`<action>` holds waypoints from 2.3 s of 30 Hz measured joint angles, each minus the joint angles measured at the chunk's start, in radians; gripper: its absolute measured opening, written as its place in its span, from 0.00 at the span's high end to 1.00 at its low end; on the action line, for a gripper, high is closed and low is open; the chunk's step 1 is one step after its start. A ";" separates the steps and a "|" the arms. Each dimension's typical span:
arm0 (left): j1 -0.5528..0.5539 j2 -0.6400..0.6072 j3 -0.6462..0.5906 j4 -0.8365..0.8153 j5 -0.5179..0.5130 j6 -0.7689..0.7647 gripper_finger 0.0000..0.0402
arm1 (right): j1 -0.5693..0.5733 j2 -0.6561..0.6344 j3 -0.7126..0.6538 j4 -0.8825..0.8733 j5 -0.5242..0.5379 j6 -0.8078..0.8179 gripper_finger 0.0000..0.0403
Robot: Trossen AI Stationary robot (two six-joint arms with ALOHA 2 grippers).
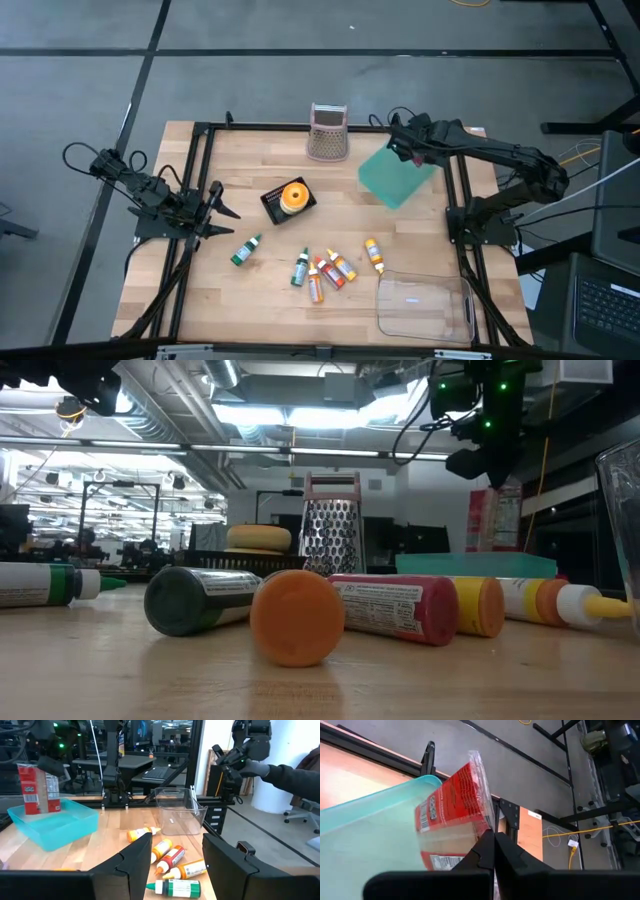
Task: Pick & Place Food Item
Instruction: Put the red popcorn into the green bin, then put the left green food coloring bottle into the transparent bin
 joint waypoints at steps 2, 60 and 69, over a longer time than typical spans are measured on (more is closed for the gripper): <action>0.000 0.000 0.000 0.000 0.001 -0.002 0.57 | -0.011 0.000 0.000 0.000 -0.002 -0.009 1.00; 0.000 0.000 0.000 -0.034 0.000 -0.028 0.57 | -0.100 0.036 -0.207 0.378 -0.387 -0.168 0.65; 0.000 0.000 0.000 -0.037 -0.004 -0.009 0.57 | -0.077 0.035 -0.206 0.480 -0.387 -0.173 0.42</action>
